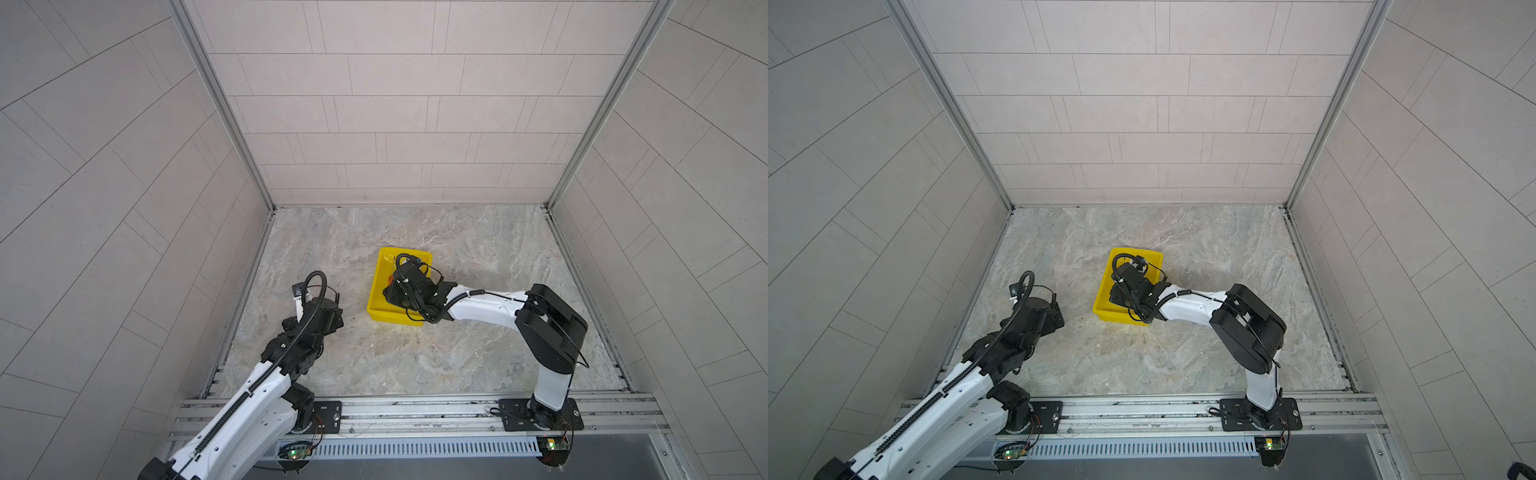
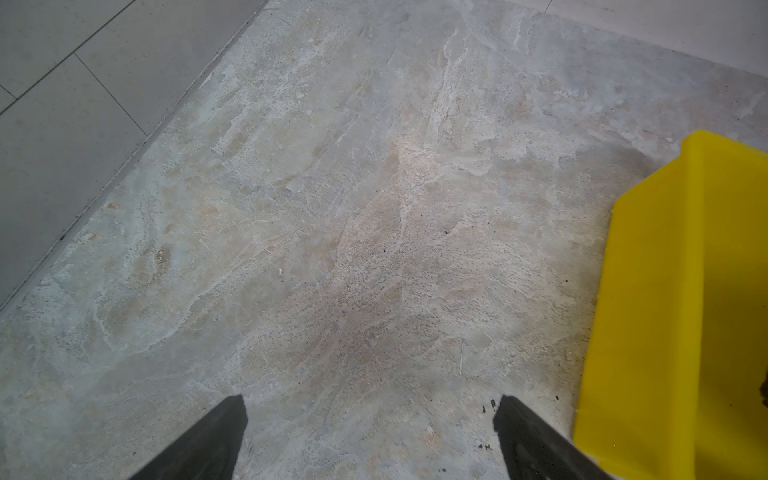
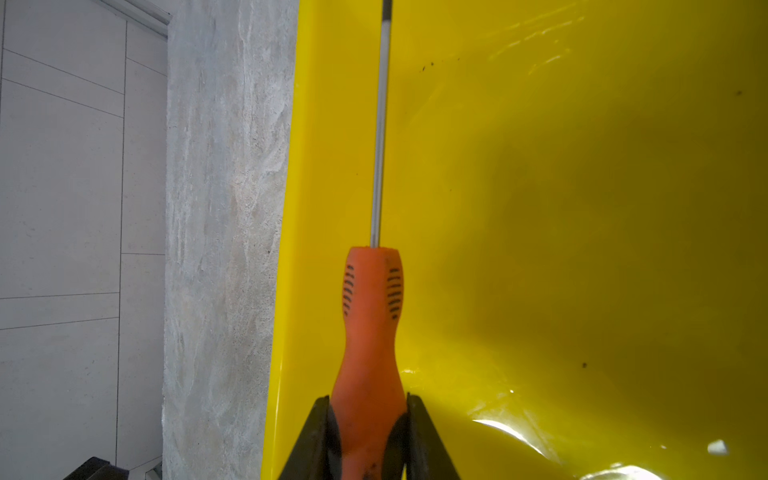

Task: Put the screwdriver in the bin
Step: 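Lift the screwdriver with the right gripper and carry it over the yellow bin, then open the right gripper to drop the screwdriver into the bin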

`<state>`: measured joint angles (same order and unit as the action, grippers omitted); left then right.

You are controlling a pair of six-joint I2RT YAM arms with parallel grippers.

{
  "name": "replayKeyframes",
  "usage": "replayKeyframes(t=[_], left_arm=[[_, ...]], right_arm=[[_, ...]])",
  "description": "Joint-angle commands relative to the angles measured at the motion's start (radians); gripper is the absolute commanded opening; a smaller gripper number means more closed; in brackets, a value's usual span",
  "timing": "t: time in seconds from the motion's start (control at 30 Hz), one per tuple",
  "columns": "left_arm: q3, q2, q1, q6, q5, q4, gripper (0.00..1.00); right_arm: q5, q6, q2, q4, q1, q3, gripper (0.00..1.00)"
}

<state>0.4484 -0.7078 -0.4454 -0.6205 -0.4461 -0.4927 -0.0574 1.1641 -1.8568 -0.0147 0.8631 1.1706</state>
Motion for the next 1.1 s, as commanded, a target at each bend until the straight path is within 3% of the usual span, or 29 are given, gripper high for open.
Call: replayKeyframes(t=[0.0, 0.27, 0.33, 0.53, 0.77, 0.87, 0.97, 1.03, 1.07], left_arm=[[-0.004, -0.014, 0.005, -0.001, -0.013, -0.014, 1.0], [-0.002, -0.013, 0.005, -0.004, -0.017, -0.021, 1.0], [-0.004, -0.008, 0.005, -0.003, -0.016, -0.021, 1.0], [-0.005, -0.005, 0.005, -0.004, -0.017, -0.022, 1.0], [-0.004, -0.008, 0.005, -0.004, -0.016, -0.02, 1.0], [-0.004, -0.011, 0.005, -0.004, -0.016, -0.02, 1.0], [-0.004, -0.017, 0.005, -0.002, -0.011, -0.012, 1.0], [-0.002, -0.024, 0.005, -0.001, -0.009, -0.01, 1.0], [-0.001, -0.028, 0.005, -0.001, -0.009, -0.012, 1.0]], right_arm=[[0.003, 0.028, -0.015, 0.003, -0.002, 0.023, 0.13], [0.005, 0.034, -0.048, 0.023, -0.013, 0.053, 0.17], [0.011, 0.031, -0.051, 0.033, -0.016, 0.06, 0.21], [0.005, 0.022, -0.034, 0.055, -0.018, 0.066, 0.46], [0.04, -0.031, 0.088, 0.103, -0.018, 0.038, 0.49], [0.062, -0.1, 0.185, 0.158, -0.023, 0.015, 0.49], [0.162, -0.27, 0.32, 0.285, -0.034, -0.015, 0.52], [0.306, -0.406, 0.415, 0.359, -0.041, -0.043, 0.58], [0.389, -0.486, 0.464, 0.397, -0.048, -0.062, 0.68]])
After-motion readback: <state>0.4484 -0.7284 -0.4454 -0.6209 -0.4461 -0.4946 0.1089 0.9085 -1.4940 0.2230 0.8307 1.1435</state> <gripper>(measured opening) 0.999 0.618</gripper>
